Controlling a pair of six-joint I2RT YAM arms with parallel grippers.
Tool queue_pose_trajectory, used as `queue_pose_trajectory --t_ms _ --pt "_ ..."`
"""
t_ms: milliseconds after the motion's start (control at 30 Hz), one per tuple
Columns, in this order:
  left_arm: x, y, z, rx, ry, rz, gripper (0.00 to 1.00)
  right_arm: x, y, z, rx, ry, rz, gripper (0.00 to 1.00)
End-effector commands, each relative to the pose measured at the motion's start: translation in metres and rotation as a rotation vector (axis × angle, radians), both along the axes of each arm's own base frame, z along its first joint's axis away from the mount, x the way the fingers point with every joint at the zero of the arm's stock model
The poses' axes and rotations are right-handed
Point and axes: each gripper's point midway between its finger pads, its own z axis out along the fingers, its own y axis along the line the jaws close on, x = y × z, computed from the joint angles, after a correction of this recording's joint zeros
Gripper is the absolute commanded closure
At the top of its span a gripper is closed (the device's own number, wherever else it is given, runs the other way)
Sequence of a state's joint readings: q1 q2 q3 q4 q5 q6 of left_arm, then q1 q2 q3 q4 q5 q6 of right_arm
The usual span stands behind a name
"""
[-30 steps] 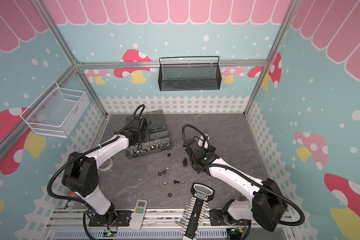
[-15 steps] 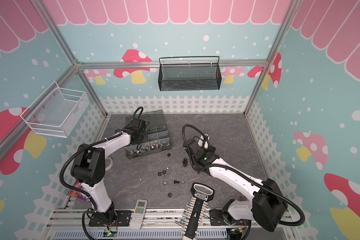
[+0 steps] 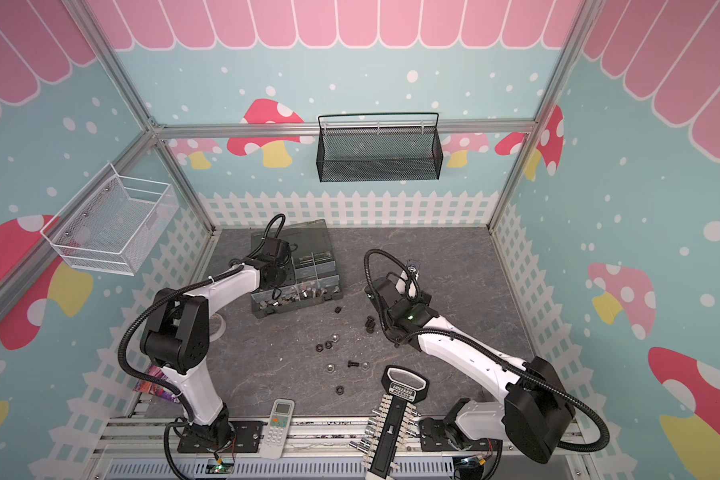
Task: Sort the screws and nuts into containers
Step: 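Move the left gripper back over the loose nuts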
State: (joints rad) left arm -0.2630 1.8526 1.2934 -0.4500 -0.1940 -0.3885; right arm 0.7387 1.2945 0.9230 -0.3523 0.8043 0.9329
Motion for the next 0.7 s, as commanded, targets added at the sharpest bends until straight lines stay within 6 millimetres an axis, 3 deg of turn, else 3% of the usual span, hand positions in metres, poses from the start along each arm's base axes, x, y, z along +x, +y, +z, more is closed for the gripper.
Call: queue_pose_trajectory --t_ms 0,233,433,467,667 --pt "-0.002 0.003 0.024 -0.011 -0.056 -0.002 0.59 0.001 -0.004 -0.001 -0.003 0.004 -0.027 0.02" --pt "-0.026 -0.009 0.047 -0.08 -0.093 -0.046 0.58 0.002 -0.003 0.0 -0.004 0.002 -0.027 0.02" --pt "-0.073 -0.059 0.05 -0.14 -0.093 -0.183 0.51 0.003 -0.001 -0.002 -0.005 0.008 -0.025 0.02" --pt "-0.084 -0.075 0.049 -0.153 -0.092 -0.232 0.49 0.004 -0.001 -0.002 -0.006 0.011 -0.024 0.02" --pt "-0.132 -0.121 0.028 -0.183 -0.02 -0.394 0.39 0.006 0.002 -0.003 -0.013 0.017 -0.015 0.02"
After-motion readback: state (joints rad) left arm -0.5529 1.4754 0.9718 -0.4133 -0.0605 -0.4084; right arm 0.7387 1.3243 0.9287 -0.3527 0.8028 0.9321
